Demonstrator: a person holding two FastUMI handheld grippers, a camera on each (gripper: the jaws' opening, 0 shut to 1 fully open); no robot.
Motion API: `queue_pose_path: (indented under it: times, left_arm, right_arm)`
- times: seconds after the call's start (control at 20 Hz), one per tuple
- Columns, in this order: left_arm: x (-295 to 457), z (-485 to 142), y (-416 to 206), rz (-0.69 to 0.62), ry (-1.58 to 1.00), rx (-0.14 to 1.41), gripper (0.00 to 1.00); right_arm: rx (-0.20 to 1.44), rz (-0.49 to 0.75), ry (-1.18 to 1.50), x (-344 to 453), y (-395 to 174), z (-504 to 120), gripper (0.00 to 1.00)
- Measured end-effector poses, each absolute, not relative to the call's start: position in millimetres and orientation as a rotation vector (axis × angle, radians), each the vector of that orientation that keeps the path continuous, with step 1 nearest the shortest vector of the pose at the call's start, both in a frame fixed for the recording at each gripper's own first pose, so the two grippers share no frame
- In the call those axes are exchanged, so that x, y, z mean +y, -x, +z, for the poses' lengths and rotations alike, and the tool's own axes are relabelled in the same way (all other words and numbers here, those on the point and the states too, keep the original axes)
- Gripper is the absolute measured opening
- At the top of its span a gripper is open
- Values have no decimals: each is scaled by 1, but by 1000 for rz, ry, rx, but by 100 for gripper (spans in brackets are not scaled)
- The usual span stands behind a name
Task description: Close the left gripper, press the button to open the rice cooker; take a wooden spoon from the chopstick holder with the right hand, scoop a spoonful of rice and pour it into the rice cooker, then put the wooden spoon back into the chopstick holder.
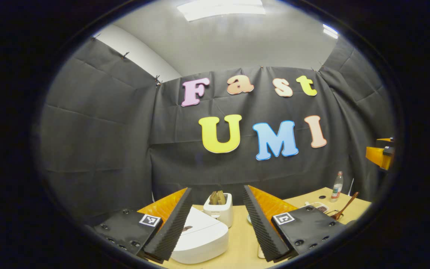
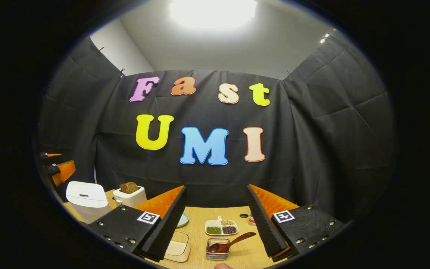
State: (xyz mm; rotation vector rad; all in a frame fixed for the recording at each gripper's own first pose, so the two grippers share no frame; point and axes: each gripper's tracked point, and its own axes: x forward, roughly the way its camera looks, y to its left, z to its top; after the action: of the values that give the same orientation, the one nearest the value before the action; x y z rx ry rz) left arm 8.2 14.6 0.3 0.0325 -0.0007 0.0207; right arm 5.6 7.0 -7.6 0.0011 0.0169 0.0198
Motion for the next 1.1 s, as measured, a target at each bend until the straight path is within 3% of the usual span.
queue_pose_path:
  times: [0.05, 0.4, 0.45, 0.6, 0.75, 0.8, 1.1]
  left_arm:
    - [15, 1, -8, 21, -34, 0, 95]
    - [28, 1, -8, 51, -42, 7, 55]
    - [29, 0, -8, 50, -40, 11, 60]
    - [35, -5, -11, 49, -28, 26, 39]
    - [54, -4, -12, 106, -26, 13, 12]
    - [53, -8, -14, 97, -16, 18, 8]
    - [81, -42, -46, 90, 58, 108, 9]
  right_arm:
    - [16, 21, -1, 8, -5, -8, 95]
    - [7, 31, -5, 12, -3, -4, 95]
    - [7, 32, -6, 12, -3, -5, 95]
    - [2, 33, -2, 14, 0, -4, 95]
    - [-16, 34, 3, 14, 4, -1, 95]
    - [-18, 33, 8, 15, 5, -1, 95]
    - [3, 3, 14, 8, 10, -7, 95]
